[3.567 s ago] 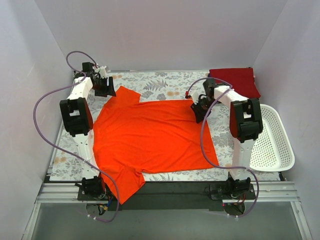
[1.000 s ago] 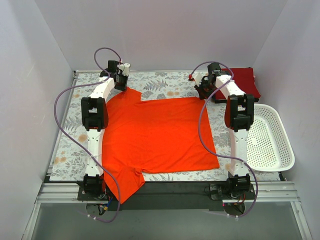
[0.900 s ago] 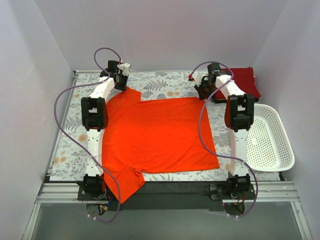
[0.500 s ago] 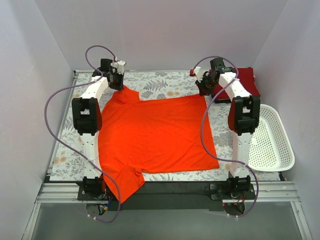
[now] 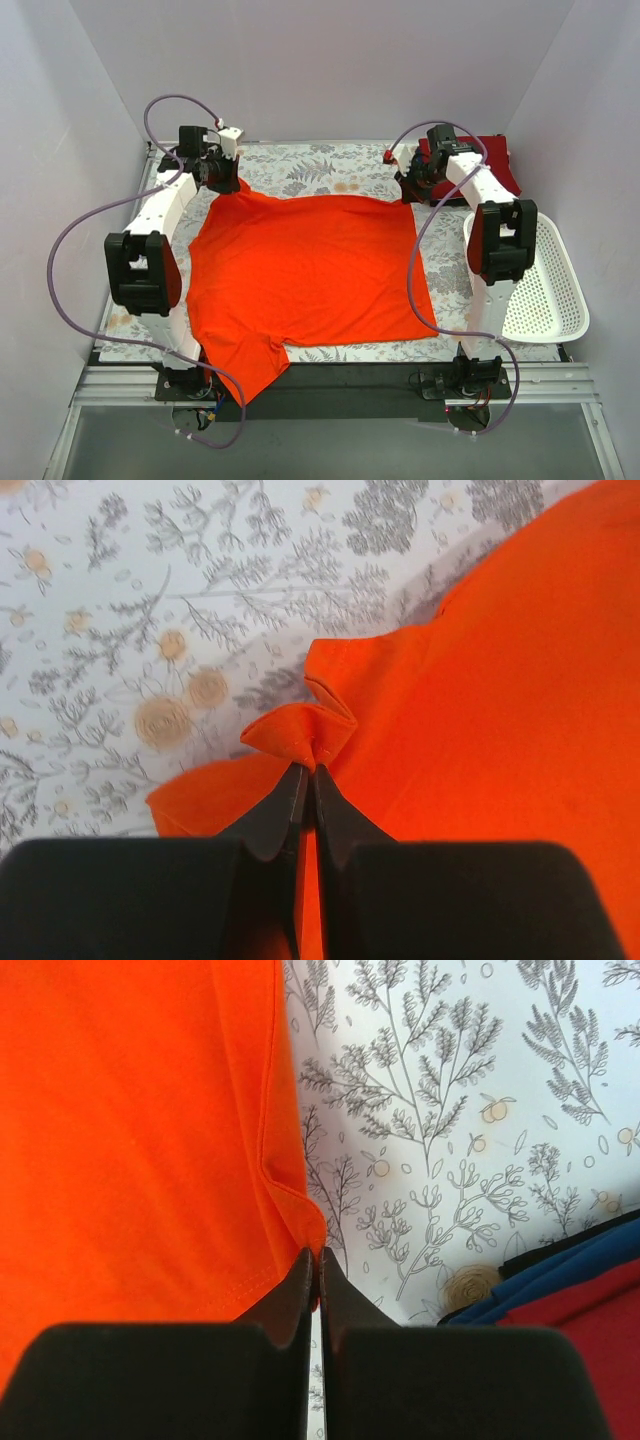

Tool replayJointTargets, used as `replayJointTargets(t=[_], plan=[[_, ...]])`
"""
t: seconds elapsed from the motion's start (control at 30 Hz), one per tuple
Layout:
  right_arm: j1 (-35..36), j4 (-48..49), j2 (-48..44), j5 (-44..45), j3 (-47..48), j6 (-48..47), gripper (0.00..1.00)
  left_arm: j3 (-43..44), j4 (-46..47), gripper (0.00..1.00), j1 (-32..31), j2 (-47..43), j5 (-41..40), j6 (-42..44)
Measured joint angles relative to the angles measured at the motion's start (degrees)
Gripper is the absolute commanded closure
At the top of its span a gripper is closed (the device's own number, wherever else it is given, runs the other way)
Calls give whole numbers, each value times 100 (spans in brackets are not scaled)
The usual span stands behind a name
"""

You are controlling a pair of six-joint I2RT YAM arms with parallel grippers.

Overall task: Fold and stack the t-shirts
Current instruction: Fold the tshirt

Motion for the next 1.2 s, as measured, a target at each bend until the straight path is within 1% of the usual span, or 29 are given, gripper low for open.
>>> replayJointTargets(t=[0.3, 0.47, 0.63, 0.77, 0.97, 1.2], plan=[[-85, -7, -487, -68, -767, -479, 99, -1425, -627, 100, -42, -1482, 57, 177], [-90, 9, -544, -61, -1025, -852, 99, -2328, -942, 100, -192, -2177, 48, 184], [-90, -7, -546, 44, -1482, -1239, 99, -2953, -1095, 100, -345, -2302, -105, 72], [-87, -31, -546, 109, -1665, -1427, 99, -3379, -1176, 100, -450, -2284, -332, -59], [-83, -24, -546, 151, -1685, -1502, 99, -3613, -1182, 100, -538, -2190, -610, -208], [-68, -26, -546, 175, -1770, -1523, 99, -3630, -1189, 100, -542, -2129, -811, -216]])
